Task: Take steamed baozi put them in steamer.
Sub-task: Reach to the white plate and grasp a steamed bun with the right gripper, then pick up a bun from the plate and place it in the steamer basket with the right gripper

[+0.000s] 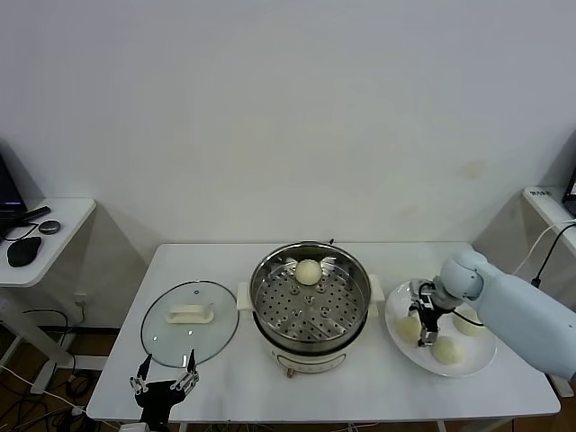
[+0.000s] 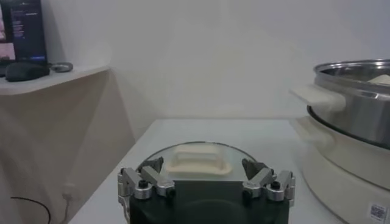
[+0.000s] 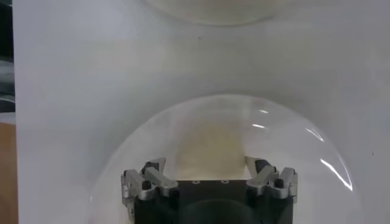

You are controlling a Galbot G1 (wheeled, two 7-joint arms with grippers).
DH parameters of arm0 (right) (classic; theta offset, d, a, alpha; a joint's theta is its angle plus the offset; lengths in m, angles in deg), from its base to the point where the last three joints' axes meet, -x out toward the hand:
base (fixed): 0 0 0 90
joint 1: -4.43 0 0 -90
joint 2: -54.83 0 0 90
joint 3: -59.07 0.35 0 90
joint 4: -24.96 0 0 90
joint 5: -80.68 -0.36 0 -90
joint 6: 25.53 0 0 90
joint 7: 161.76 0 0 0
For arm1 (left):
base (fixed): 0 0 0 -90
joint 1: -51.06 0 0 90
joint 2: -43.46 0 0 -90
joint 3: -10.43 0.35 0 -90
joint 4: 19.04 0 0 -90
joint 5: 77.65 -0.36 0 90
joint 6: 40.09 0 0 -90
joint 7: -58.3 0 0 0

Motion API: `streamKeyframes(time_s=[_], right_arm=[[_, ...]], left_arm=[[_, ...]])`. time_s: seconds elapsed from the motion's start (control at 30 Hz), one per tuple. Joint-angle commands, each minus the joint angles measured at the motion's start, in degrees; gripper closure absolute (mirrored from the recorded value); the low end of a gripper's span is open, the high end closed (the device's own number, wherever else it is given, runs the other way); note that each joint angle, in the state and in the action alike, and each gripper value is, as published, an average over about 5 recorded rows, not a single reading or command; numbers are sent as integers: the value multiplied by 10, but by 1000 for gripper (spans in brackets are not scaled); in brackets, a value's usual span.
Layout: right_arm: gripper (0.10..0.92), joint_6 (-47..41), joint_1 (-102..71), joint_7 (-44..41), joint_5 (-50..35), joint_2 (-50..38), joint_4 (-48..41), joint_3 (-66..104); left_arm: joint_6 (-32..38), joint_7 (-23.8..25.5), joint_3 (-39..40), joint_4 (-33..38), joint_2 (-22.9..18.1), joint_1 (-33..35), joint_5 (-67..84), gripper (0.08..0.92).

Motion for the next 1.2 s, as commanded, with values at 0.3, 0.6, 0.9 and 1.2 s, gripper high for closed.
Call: streamKeyframes(time_s=[0.3,0.6,0.9,1.2], right_arm=[[396,-1,10,2,-18,-10,2,21],[397,-17,217,-30,-129,-67,66,-107],[393,-50,478,-55,-268,0,108,-301],[389,-107,513,-56,-347,122,100,-341]], left_arm=[[0,0,4,1,-1,-3,-3,177],[0,-7,13,6,-1,-10,-10,177],[-3,-14,14,19,0,-24,-17,177],[-5,-16,10,36,0,-28,-10,177]])
